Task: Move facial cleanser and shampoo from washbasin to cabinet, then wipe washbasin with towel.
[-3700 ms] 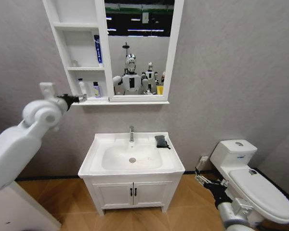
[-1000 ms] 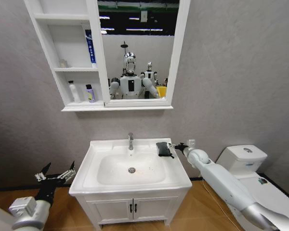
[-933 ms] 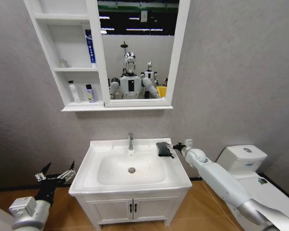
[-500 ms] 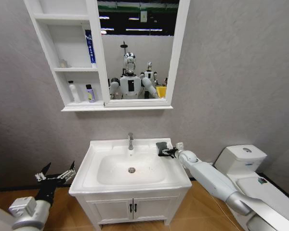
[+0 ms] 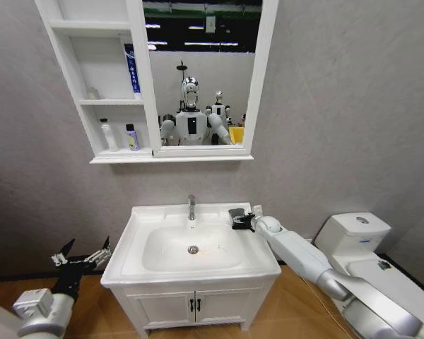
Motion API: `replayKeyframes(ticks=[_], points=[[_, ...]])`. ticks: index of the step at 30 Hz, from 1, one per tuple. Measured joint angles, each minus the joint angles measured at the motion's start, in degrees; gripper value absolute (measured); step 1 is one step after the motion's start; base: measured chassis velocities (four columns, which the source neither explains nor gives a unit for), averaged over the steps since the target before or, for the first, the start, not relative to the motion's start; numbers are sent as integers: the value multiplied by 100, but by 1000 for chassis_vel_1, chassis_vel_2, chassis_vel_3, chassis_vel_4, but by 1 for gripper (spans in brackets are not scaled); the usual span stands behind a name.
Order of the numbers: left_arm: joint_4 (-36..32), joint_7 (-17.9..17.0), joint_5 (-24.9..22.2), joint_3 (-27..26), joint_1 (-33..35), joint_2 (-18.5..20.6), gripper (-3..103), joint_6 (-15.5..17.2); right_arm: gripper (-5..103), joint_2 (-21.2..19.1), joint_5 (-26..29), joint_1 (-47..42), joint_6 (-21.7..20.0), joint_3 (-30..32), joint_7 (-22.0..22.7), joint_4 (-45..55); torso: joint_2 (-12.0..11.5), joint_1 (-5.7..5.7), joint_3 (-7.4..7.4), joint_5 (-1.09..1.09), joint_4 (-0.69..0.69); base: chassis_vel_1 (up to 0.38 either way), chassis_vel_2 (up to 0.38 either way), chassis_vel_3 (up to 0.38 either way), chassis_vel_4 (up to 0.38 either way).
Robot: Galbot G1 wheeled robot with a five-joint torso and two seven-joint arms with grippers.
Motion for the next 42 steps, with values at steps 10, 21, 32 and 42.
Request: replayKeyframes(ticks=[10,21,32,42], points=[[0,0,0,0,0,0,100,0,78,260,28,16,-46,49,192,-214,0,0,0,0,0,0,0,0,0],[0,0,0,0,0,0,100,0,34,158,158,-157,-142,141,458,-28,0,-1,0,1,0,0,0,0,0],[0,-1,0,0,0,0,100,1,1,-183,1645,-428,-770,347,2381,1979,0,-1,0,-1,2,0,0,0,0],[0,-1,0,0,0,0,100,1,1,-282,2026,-896,-983,-15,3502,3145,0,-1,0,0,-1,0,0,0,0]])
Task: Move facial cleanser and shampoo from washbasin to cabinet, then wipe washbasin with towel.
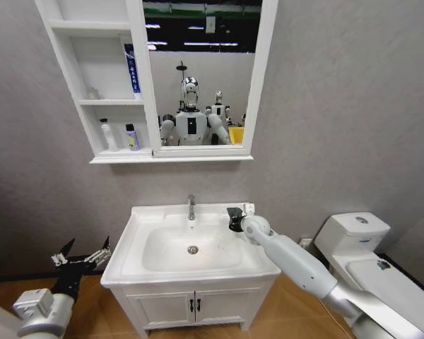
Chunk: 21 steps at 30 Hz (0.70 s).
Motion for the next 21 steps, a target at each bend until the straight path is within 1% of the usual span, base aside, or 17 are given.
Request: replayKeyframes(ticks=[3,5,6,8,9,11,12,15,16,18,21], points=[[0,0,0,0,0,0,100,0,1,77,-25,-36,16,-67,0,5,0,0,0,-1,0,0,0,0,0],[0,0,0,0,0,0,100,0,1,211,-7,-36,30,-159,-5,-112,0,0,0,-1,0,0,0,0,0],[0,0,0,0,0,0,100,0,1,211,-7,-36,30,-159,-5,-112,0,0,0,-1,0,0,0,0,0],[0,0,0,0,0,0,100,0,1,378,-8,-20,34,-248,-3,-277,0,0,0,0,0,0,0,0,0],[0,0,0,0,0,0,100,0,1,378,-8,-20,34,-248,-3,-277,0,0,0,0,0,0,0,0,0],[0,0,0,0,0,0,100,0,1,692,-67,17,-60,-347,25,-543,0,1,0,0,2,0,0,0,0],[0,0,0,0,0,0,100,0,1,692,-67,17,-60,-347,25,-543,0,1,0,0,2,0,0,0,0],[0,0,0,0,0,0,100,0,1,936,-230,40,-158,-440,33,-853,0,0,0,-1,2,0,0,0,0],[0,0,0,0,0,0,100,0,1,936,-230,40,-158,-440,33,-853,0,0,0,-1,2,0,0,0,0],[0,0,0,0,0,0,100,0,1,1009,-280,41,-350,-476,169,-1030,0,1,0,0,1,0,0,0,0],[0,0,0,0,0,0,100,0,1,971,-326,-6,-439,-475,261,-1078,0,1,0,0,-1,0,0,0,0]])
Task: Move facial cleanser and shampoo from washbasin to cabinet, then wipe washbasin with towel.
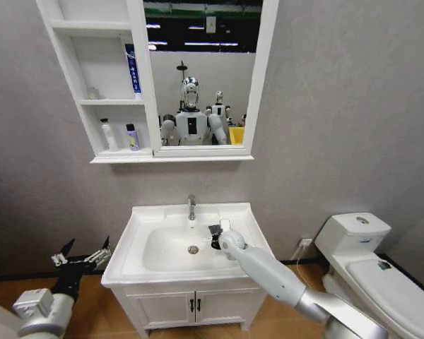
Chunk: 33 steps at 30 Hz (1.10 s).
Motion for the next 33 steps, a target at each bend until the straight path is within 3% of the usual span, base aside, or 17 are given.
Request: replayKeyframes(ticks=[8,10,27,33], points=[[0,0,0,0,0,0,100,0,1,28,-167,-88,-47,68,-17,-156,0,0,0,1,1,0,0,0,0],[0,0,0,0,0,0,100,0,1,101,-434,-127,45,99,-188,-331,0,0,0,1,1,0,0,0,0],[0,0,0,0,0,0,100,0,1,587,-876,-258,320,255,-678,-1123,0,0,0,0,1,0,0,0,0],[0,0,0,0,0,0,100,0,1,913,-1294,-280,536,292,-1029,-1650,0,0,-1,0,1,0,0,0,0]])
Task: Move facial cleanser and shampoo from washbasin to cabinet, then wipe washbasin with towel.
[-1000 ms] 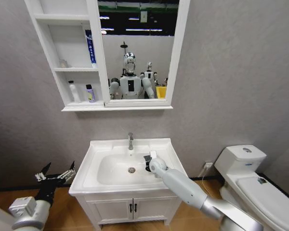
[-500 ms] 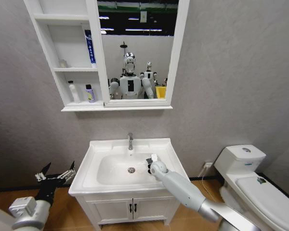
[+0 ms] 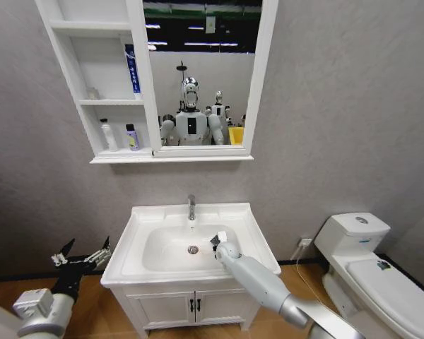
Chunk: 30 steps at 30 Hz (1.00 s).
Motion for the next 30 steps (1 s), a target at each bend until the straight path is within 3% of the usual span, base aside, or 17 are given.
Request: replayKeyframes(ticks=[8,17,30], points=[[0,0,0,0,0,0,100,0,1,487,-582,70,304,112,-315,-686,1,0,0,0,-1,0,0,0,0],[0,0,0,0,1,0,100,0,1,736,-691,110,373,105,-387,-906,0,1,1,0,-1,0,0,0,0],[0,0,0,0,0,0,100,0,1,1305,-1181,215,630,205,-876,-1521,-1,1,2,0,0,0,0,0,0]])
